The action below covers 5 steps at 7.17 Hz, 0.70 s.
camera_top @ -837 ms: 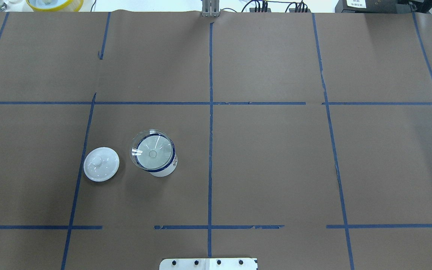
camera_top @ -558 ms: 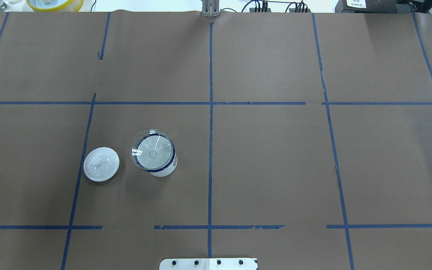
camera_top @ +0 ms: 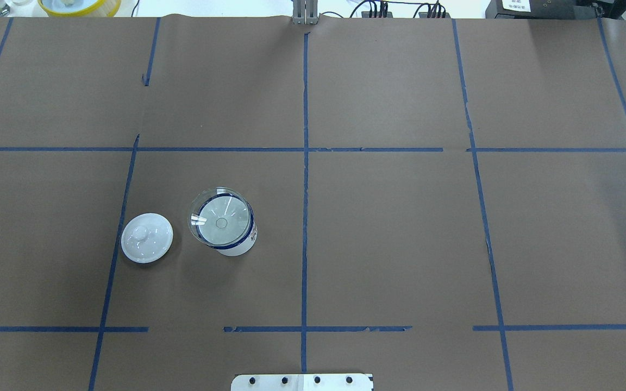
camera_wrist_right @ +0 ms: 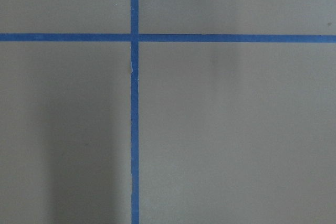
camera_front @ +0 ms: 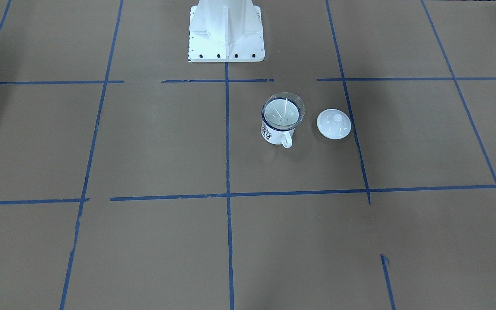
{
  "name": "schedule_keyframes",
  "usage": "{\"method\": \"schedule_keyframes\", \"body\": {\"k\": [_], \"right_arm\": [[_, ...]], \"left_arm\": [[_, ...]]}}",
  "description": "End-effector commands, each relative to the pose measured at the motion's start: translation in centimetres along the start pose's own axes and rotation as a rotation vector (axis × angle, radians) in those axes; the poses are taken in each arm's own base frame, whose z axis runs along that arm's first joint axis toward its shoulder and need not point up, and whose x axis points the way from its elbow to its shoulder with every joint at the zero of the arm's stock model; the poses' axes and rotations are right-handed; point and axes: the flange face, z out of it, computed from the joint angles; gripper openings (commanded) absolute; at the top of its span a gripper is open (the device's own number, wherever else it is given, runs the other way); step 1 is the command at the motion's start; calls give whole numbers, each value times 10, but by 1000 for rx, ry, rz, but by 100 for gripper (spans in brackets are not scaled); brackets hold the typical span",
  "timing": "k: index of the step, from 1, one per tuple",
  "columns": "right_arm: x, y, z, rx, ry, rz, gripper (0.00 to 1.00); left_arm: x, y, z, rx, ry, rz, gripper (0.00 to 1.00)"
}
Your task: Remove funnel from cup
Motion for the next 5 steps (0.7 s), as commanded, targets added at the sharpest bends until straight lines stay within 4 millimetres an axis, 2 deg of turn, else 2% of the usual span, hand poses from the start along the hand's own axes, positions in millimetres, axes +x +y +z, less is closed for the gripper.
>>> {"method": "schedule_keyframes", "body": {"k": [1, 2, 3, 4, 5], "right_arm": [[0, 0, 0, 0, 0, 0, 100], [0, 0, 0, 0, 0, 0, 100], [0, 0, 0, 0, 0, 0, 100], [0, 0, 0, -1, 0, 1, 100], [0, 0, 0, -1, 0, 1, 100]], "left_arm": [[30, -64, -41, 98, -66, 60, 100], [39, -67, -50, 137, -47, -56, 100], [63, -73, -64, 197, 31, -235, 100], [108, -78, -54, 250, 84, -143, 100], [158, -80, -24, 191, 148, -200, 100]]}}
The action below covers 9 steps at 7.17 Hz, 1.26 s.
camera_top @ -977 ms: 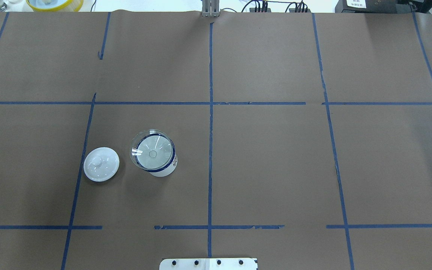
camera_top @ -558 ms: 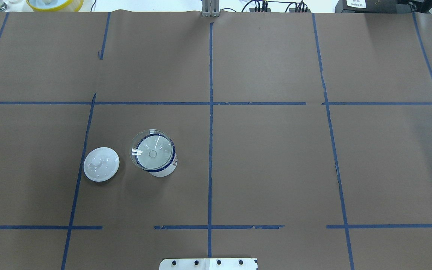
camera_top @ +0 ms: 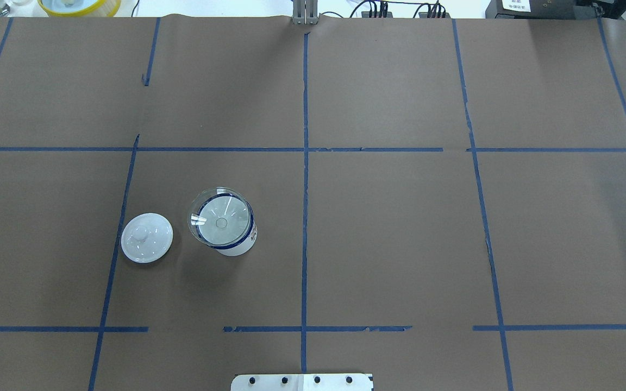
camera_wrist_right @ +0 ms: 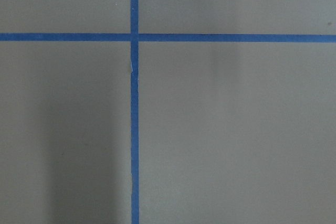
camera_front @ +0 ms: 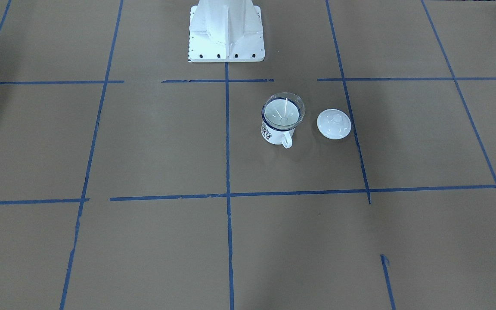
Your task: Remove funnel from cup
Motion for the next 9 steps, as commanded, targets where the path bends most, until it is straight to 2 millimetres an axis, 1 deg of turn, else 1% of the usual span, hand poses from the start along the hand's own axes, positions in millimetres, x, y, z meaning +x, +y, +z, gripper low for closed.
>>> {"method": "schedule_keyframes", "body": {"k": [1, 2, 3, 4, 5, 6, 7, 8, 9], "right_arm": [[0, 0, 0, 1, 0, -1, 100], [0, 0, 0, 1, 0, -1, 100], [0, 0, 0, 1, 0, -1, 100], [0, 0, 0, 1, 0, -1, 100], [0, 0, 0, 1, 0, -1, 100], [0, 0, 0, 1, 0, -1, 100], [0, 0, 0, 1, 0, -1, 100], [0, 0, 0, 1, 0, -1, 100], [0, 0, 0, 1, 0, -1, 100]], "left_arm": [[108, 29, 49, -73, 97, -85, 100], [165, 34, 59, -71, 103, -137, 100], [232, 44, 83, -94, 116, -184, 100], [297, 61, 106, -118, 122, -235, 100], [357, 78, 121, -149, 85, -273, 100], [410, 98, 132, -175, 36, -290, 100], [446, 118, 138, -195, 14, -326, 100], [480, 133, 150, -222, -23, -341, 100], [510, 130, 160, -237, -81, -351, 100]]}}
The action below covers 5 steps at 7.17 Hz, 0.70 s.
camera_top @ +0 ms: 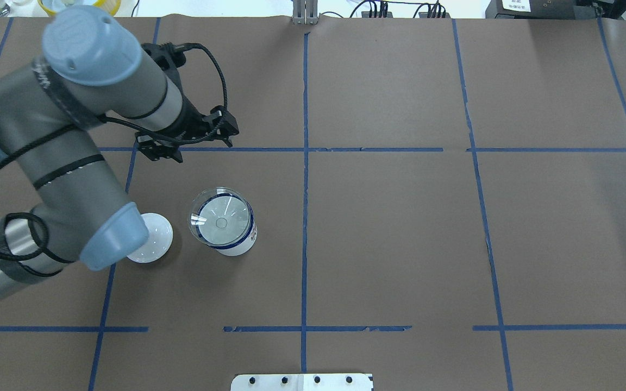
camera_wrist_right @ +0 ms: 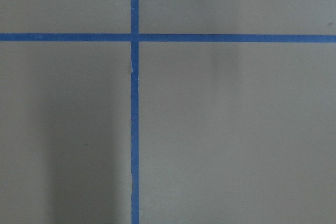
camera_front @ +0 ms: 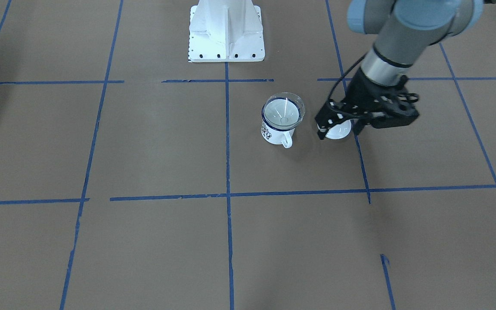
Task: Remove funnel from cup
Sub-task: 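Move the left gripper over the clear glass funnel in the white mug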
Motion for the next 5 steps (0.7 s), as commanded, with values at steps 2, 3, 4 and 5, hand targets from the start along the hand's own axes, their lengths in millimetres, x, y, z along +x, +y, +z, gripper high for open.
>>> {"method": "schedule_keyframes", "body": {"k": [2, 3, 4, 5], "right_arm": [[0, 0, 0, 0, 0, 0, 100], [0, 0, 0, 0, 0, 0, 100], [0, 0, 0, 0, 0, 0, 100], [0, 0, 0, 0, 0, 0, 100]], "left_arm": [[58, 59, 47, 6, -206, 10, 100], [63, 65, 61, 0, -231, 16, 100], [66, 75, 75, -15, -251, 25, 94], [65, 80, 78, -22, -258, 30, 82]]}}
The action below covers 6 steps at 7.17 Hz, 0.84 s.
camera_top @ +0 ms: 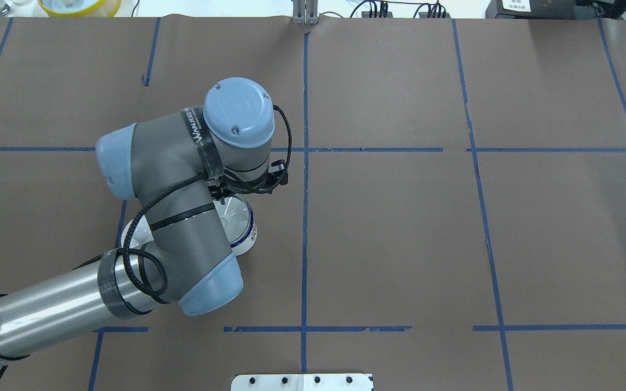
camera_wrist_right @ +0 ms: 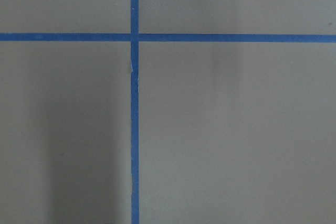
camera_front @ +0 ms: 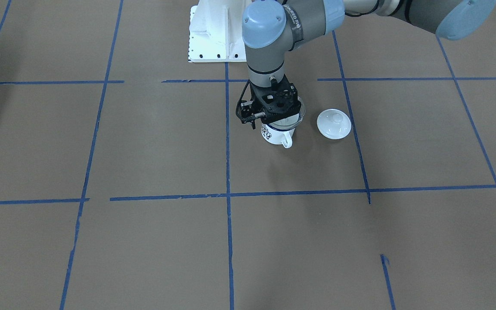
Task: Remove funnel from cup
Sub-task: 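Move the left gripper over the clear glass funnel in the white mug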
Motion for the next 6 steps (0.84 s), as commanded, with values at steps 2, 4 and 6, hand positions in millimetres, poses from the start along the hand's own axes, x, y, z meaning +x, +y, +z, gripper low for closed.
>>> {"method": "schedule_keyframes", "body": {"k": [2, 4, 6], "right_arm": [[0, 0, 0, 0, 0, 0, 100], [0, 0, 0, 0, 0, 0, 100], [0, 0, 0, 0, 0, 0, 100]], "left_arm": [[7, 22, 4, -24, -41, 17, 58], [7, 28, 5, -34, -52, 22, 56], [8, 33, 11, -39, -59, 28, 54]]}}
